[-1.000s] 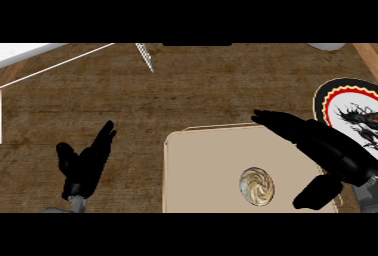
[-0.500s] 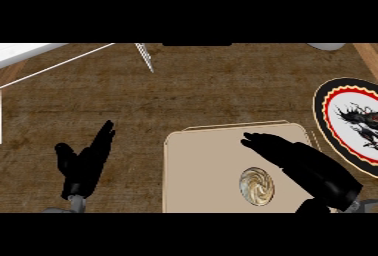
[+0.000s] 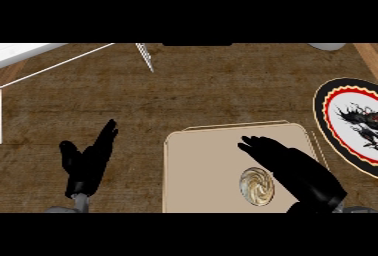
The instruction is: Pick the cupcake from the tray and place it in the plate
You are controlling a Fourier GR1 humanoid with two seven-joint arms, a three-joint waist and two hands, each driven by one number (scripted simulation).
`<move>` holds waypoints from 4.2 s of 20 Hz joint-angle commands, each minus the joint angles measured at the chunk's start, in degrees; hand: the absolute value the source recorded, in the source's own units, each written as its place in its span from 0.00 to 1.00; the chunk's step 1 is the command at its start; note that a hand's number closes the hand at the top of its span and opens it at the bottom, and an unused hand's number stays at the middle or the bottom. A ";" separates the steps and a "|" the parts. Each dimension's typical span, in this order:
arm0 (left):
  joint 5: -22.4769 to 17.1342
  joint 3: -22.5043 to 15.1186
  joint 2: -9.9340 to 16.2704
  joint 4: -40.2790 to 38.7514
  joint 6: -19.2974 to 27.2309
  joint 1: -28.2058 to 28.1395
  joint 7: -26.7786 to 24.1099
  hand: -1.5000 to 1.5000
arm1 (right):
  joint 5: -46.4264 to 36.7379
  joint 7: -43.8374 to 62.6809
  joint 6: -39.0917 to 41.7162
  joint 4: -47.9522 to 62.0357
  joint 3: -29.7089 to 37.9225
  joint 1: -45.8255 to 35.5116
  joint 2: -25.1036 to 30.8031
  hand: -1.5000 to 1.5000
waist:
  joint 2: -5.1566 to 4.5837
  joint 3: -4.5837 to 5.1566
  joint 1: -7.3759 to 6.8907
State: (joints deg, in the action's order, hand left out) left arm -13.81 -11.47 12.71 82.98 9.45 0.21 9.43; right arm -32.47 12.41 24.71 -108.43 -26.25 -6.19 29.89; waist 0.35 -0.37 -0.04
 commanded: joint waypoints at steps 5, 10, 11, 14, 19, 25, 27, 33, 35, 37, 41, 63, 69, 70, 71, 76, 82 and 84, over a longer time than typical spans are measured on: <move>0.31 1.94 0.35 0.02 -1.94 -0.72 3.69 0.50 | -10.16 -4.33 -4.91 8.52 -3.57 1.58 -5.76 0.00 | -0.36 0.35 -0.16; 3.31 -0.01 -4.89 -3.03 0.19 0.09 1.50 0.50 | -11.40 -1.62 -0.09 7.62 -3.51 0.14 -8.03 0.00 | -0.35 0.38 0.02; 2.78 2.46 -2.90 -3.39 -1.72 -0.29 0.14 0.50 | -12.63 -5.38 -1.68 9.85 -2.74 1.27 -7.27 0.00 | -0.35 0.37 0.00; 1.97 3.08 -2.47 -4.70 -3.36 0.48 -0.45 0.50 | -15.02 -6.28 0.66 11.67 -6.37 -1.15 -7.07 1.00 | -0.40 0.38 -0.08; 3.56 2.94 -2.87 -1.86 -2.89 -1.89 0.82 0.50 | -18.76 -9.32 -1.78 12.10 -4.20 -2.65 -8.17 1.00 | -0.34 0.37 -0.08; 3.44 3.89 -3.29 -0.57 -4.35 -2.88 0.71 0.50 | -21.98 -14.85 -6.53 13.54 -1.52 -2.15 -8.06 1.00 | -0.32 0.37 -0.04; 4.12 3.66 -3.06 -1.16 -3.64 -1.73 1.71 0.50 | -20.39 -17.89 -13.40 11.87 -0.80 1.15 -9.04 1.00 | -0.33 0.34 0.24; 3.21 6.10 -3.03 -2.58 -2.70 -2.89 0.16 0.50 | -20.80 -7.06 -23.37 -3.24 2.40 16.72 -13.50 1.00 | 0.35 0.39 4.18; 3.12 4.80 -2.72 0.69 -3.44 -5.59 1.16 0.50 | -23.24 -5.14 -29.14 -6.87 2.65 21.69 -15.08 1.00 | 0.56 0.33 3.56; 3.19 5.25 -3.08 -0.08 -2.81 -4.44 1.69 0.50 | -24.19 -4.63 -32.33 -12.23 4.44 23.68 -15.18 1.00 | 0.25 0.37 3.08; 3.39 4.58 -2.84 -0.83 -4.73 -5.88 -0.38 0.50 | -25.24 -2.89 -38.20 -21.61 2.53 33.27 -18.04 1.00 | 0.12 0.39 2.48; 5.95 3.72 -4.28 -2.89 -5.76 -3.39 -1.21 0.50 | 16.72 -20.83 -45.54 15.43 49.51 8.80 -9.53 1.00 | -0.70 0.25 -0.74; 5.15 3.61 -4.61 0.49 -5.65 -1.39 3.81 0.50 | 19.95 -31.34 -43.27 40.30 54.22 -5.39 -2.08 1.00 | -0.75 0.20 -1.51; 5.50 4.06 -5.66 -1.32 -4.96 -1.35 1.49 0.50 | 20.64 -34.20 -42.64 44.34 54.56 -6.82 -1.60 1.00 | -0.74 0.24 -1.24; 6.83 3.97 -6.48 -3.70 -3.76 -0.59 0.29 0.50 | 20.38 -35.44 -43.35 47.61 54.70 -9.29 -1.32 1.00 | -0.79 0.25 -1.17; 4.76 5.15 -5.61 -3.59 -6.21 1.78 2.36 0.50 | 20.91 -41.01 -41.03 65.81 57.26 -20.44 5.76 1.00 | -1.04 0.22 -1.78; 5.91 3.76 -5.39 -0.54 -5.91 1.10 3.52 0.50 | 9.66 -32.79 -38.30 77.51 48.29 -20.36 8.69 0.00 | -1.77 0.13 -4.02; 5.38 4.31 -4.78 -0.17 -6.53 0.29 3.70 0.50 | 9.89 -36.01 -35.81 82.11 48.20 -22.85 8.79 0.00 | -1.64 0.06 -3.87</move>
State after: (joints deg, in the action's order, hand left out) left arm -7.47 -7.17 7.68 83.93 4.36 1.68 12.59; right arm -19.85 -22.37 -13.37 -34.59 24.25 -25.55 37.77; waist -0.80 -0.44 -3.10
